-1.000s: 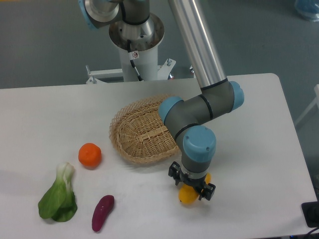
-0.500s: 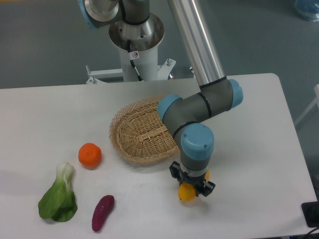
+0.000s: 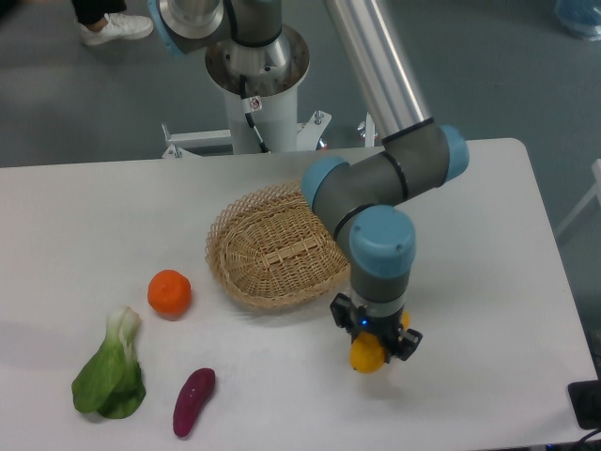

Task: Pick up the mango from the table
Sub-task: 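Lift the held mango up off the table and back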

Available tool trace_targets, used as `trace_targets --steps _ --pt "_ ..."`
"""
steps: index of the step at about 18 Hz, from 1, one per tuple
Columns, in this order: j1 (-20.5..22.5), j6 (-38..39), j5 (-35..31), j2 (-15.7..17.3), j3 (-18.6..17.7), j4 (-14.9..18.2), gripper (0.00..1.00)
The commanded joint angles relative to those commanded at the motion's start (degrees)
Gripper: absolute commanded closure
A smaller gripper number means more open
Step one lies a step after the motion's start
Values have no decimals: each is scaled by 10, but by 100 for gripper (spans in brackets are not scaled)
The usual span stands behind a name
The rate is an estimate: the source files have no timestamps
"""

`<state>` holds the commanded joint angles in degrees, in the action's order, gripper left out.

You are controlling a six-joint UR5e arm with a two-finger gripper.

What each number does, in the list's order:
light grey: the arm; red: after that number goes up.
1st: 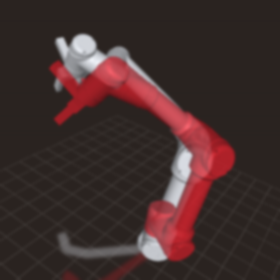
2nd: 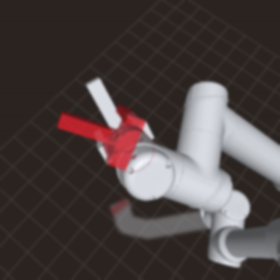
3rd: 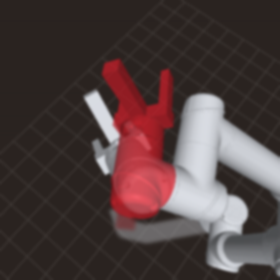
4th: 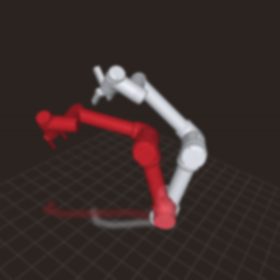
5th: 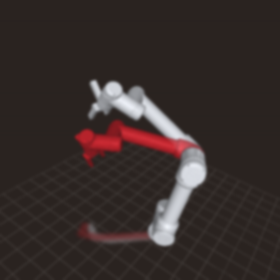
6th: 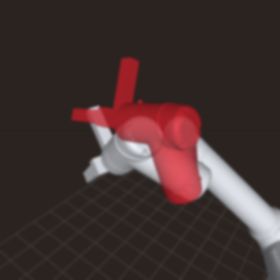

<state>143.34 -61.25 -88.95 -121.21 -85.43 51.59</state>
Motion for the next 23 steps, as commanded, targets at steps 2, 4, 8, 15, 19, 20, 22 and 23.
trace_targets --steps 2,4,8,15,19,20,22,23 --pt "25 -55 6 10 2 11 49" --pt "33 -77 6 17 7 28 49" --pt "48 -92 1 31 10 60 47" --pt "54 -107 -12 33 16 64 46" --pt "54 -132 -30 33 16 69 46" --pt "55 -137 -31 33 17 76 46" --pt "54 -142 -36 33 18 83 46" --pt "55 -142 -37 33 17 82 46"
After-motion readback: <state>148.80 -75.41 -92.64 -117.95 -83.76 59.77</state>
